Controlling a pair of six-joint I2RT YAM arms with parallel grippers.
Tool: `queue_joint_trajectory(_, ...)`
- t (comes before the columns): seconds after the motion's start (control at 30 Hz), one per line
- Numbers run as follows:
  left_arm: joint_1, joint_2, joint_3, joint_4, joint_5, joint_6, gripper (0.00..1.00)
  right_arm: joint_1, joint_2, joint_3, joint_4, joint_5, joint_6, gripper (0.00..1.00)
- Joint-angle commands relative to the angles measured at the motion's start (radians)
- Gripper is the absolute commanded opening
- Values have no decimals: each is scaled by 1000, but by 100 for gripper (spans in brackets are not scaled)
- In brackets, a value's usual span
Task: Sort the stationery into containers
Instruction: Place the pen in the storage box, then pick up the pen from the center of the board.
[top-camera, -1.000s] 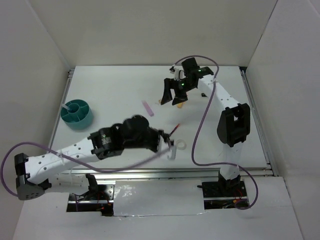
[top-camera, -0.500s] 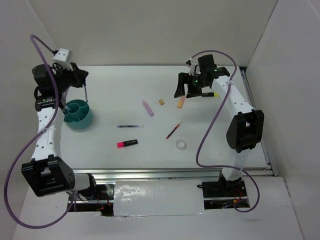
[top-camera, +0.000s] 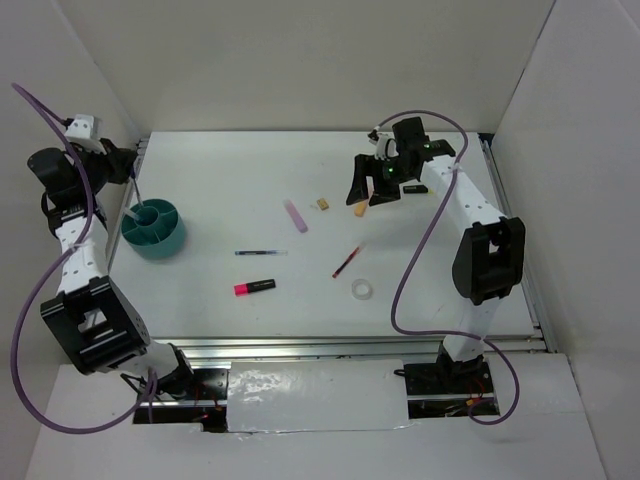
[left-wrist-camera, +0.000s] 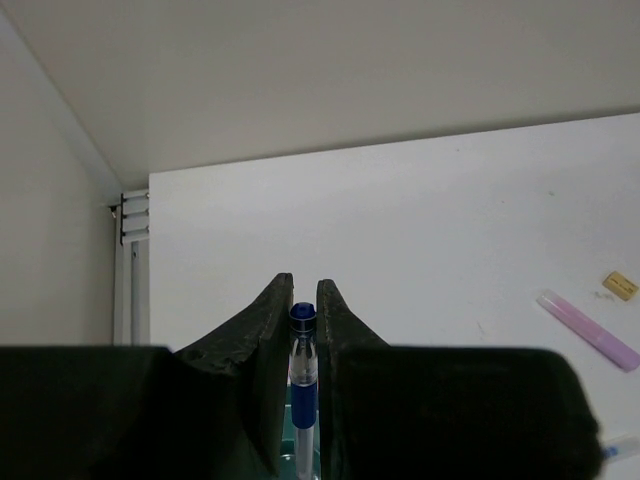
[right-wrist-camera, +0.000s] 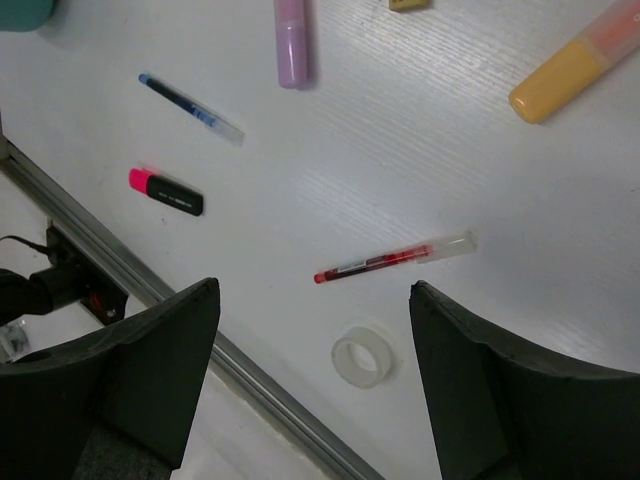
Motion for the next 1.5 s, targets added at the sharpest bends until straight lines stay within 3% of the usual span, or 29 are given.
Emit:
queue_joint_trajectory(0.0, -3, 17, -39, 135, 17, 17, 1, 5, 14, -2, 24, -39, -14, 82)
queue_joint_trajectory(0.47, -1, 76, -172, 299, -75, 43, 7, -4, 33, 0, 5, -73, -22, 80)
queue_joint_trajectory(0.6, 6, 48, -223, 330, -81, 35, 36, -5, 39, 6, 1, -67, -22, 80)
queue_joint_trajectory(0.73, 11, 16, -272, 344, -57, 44, 40, -4, 48, 21, -3, -65, -20, 80)
queue_joint_trajectory(0.9, 2, -41, -234, 283, -8, 93, 54, -2, 50, 38, -23, -61, -30, 80)
queue_joint_trajectory(0.97, -18, -55, -113, 101, 70, 165, 64, -2, 42, 29, -22, -59, -33, 80)
queue_joint_trajectory(1.0, -88, -46, -31, -50, 96, 357, 65, -1, 39, 26, -20, -59, -34, 80)
queue_joint_trajectory(1.03, -136, -18, 139, -400, 61, 465, 59, -2, 40, 20, -22, -61, -39, 80)
queue_joint_trajectory(1.07, -191, 3, 215, -560, 49, 582, 55, -4, 42, 20, -25, -61, -43, 80)
queue_joint_trajectory(1.1, -289, 29, 291, -719, 50, 820, 52, -2, 46, 15, -29, -61, -54, 80)
queue_joint_trajectory(1.13, -347, 75, 402, -938, -12, 895, 50, -4, 46, 13, -40, -56, -59, 80)
queue_joint_trajectory(1.27, -669, 163, 475, -1132, -277, 1035, 51, -21, 33, -5, -63, -38, -88, 80)
queue_joint_trajectory(1.4, -794, 305, 490, -1230, -385, 1074, 52, -54, -1, -37, -98, -24, -125, 82)
queue_joint_trajectory(1.47, -845, 359, 515, -1297, -419, 1086, 61, -71, -22, -52, -114, -13, -146, 82)
